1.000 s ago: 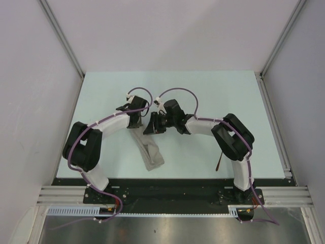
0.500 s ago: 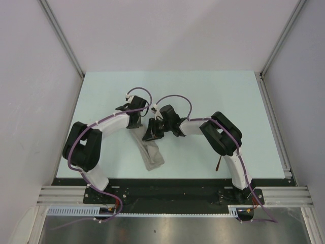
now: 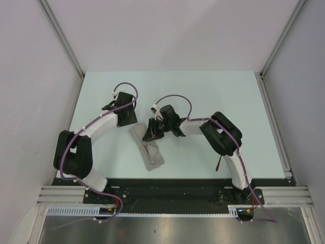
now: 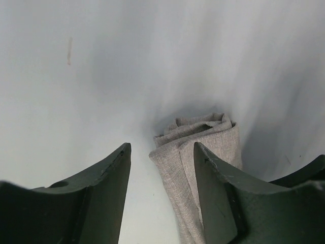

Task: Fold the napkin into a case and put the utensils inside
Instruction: Stuff the top corner of the smaller-rectangle-folded napkin into the folded napkin.

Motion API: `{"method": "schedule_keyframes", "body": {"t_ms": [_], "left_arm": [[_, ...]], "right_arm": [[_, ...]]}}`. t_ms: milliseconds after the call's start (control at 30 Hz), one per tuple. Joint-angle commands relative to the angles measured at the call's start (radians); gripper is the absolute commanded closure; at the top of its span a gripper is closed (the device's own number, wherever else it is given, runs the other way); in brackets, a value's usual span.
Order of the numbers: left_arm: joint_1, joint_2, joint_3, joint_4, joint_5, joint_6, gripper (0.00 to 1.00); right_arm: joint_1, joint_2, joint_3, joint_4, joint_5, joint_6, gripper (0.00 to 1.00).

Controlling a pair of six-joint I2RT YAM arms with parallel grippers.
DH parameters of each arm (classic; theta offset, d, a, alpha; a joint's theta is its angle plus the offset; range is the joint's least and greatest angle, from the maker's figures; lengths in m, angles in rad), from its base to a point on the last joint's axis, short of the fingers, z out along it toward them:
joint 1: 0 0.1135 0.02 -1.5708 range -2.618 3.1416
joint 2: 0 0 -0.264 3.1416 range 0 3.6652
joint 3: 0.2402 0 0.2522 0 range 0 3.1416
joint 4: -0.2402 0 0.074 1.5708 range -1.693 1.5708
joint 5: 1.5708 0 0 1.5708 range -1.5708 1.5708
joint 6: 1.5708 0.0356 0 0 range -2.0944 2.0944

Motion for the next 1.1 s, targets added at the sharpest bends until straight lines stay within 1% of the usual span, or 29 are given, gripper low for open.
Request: {"method": "schedule_keyframes", "body": {"t_ms": [0,133,267,367,567,733,767,867,900,967,1067], "left_arm": [[0.016,0.030,-0.037,0.029,0.126,-0.023,0.42],[0.017,0.022,-0.063,0.073,0.149,-0.031,0.40],[0.017,0.021,-0.088,0.099,0.160,-0.031,0.41],[0.019,0.028,-0.097,0.113,0.163,-0.023,0.43],[0.019,0.067,-0.083,0.127,0.155,-0.011,0.45],[0.020,0.074,-0.080,0.144,0.151,-0.001,0.50],[0.020,0.077,-0.077,0.142,0.149,0.003,0.51],[0.019,0.071,-0.077,0.149,0.144,0.009,0.64],[0.019,0.067,-0.077,0.146,0.140,0.012,0.72],[0.020,0.047,-0.082,0.147,0.137,0.014,0.79],[0.017,0.010,-0.089,0.146,0.144,0.014,0.85]], "right_arm": [[0.013,-0.007,-0.012,-0.035,-0.003,-0.036,0.69],[0.015,-0.007,-0.012,-0.040,-0.007,-0.039,0.69],[0.015,-0.003,-0.012,-0.038,-0.010,-0.038,0.69],[0.017,-0.004,-0.014,-0.037,-0.010,-0.038,0.69],[0.020,-0.006,-0.012,-0.041,-0.005,-0.041,0.70],[0.021,-0.004,-0.007,-0.051,0.000,-0.048,0.70],[0.021,-0.004,-0.006,-0.052,0.001,-0.050,0.70],[0.026,0.000,0.002,-0.061,0.003,-0.056,0.71],[0.027,0.000,0.003,-0.067,0.003,-0.059,0.70],[0.032,-0.004,0.012,-0.086,0.013,-0.085,0.70],[0.032,-0.018,0.032,-0.130,0.035,-0.117,0.68]]}}
